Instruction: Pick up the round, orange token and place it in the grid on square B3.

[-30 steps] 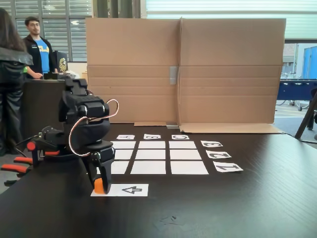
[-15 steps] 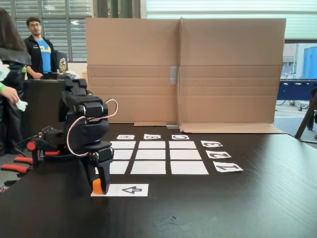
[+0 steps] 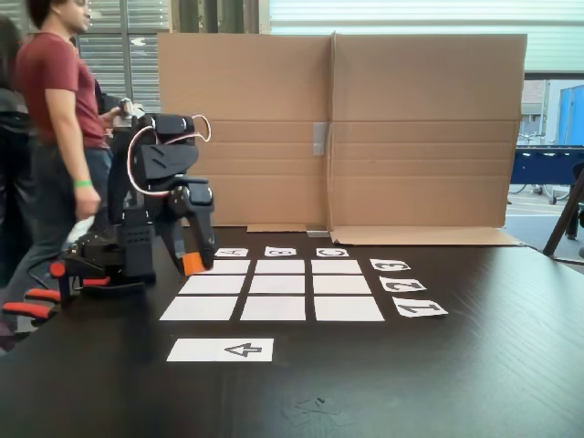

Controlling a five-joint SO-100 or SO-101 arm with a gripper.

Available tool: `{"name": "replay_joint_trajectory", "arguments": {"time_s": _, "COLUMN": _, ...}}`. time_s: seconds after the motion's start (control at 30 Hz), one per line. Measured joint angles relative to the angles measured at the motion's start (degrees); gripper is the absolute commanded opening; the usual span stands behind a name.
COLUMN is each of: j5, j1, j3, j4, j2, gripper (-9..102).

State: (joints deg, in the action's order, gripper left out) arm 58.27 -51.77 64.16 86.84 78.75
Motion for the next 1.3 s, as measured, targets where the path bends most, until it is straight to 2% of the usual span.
{"name": "replay_joint_trajectory", "arguments": {"time_s": 0.27, "j5": -2.11, "j1": 10.72, "j3": 7.91, "j4": 1.23, "j2": 15.64, "gripper": -1}}
{"name": "replay_joint_trajectory", "arguments": {"time_s": 0.6, "j5": 0.09, "j1": 30.5, "j3": 13.89, "j4": 1.85, "j2": 29.09, "gripper": -1}}
{"name": "replay_joint_trajectory", "arguments": {"time_s": 1.07, "j5": 16.17, "j1": 62.4, "j3": 18.63, "j4": 0.79, "j2": 35.6, "gripper": -1}}
{"name": "replay_joint_trajectory", "arguments": {"time_s": 1.3, "j5": 23.38, "j1": 72.33, "j3": 23.03, "j4": -3.96, "j2": 29.71, "gripper": -1}}
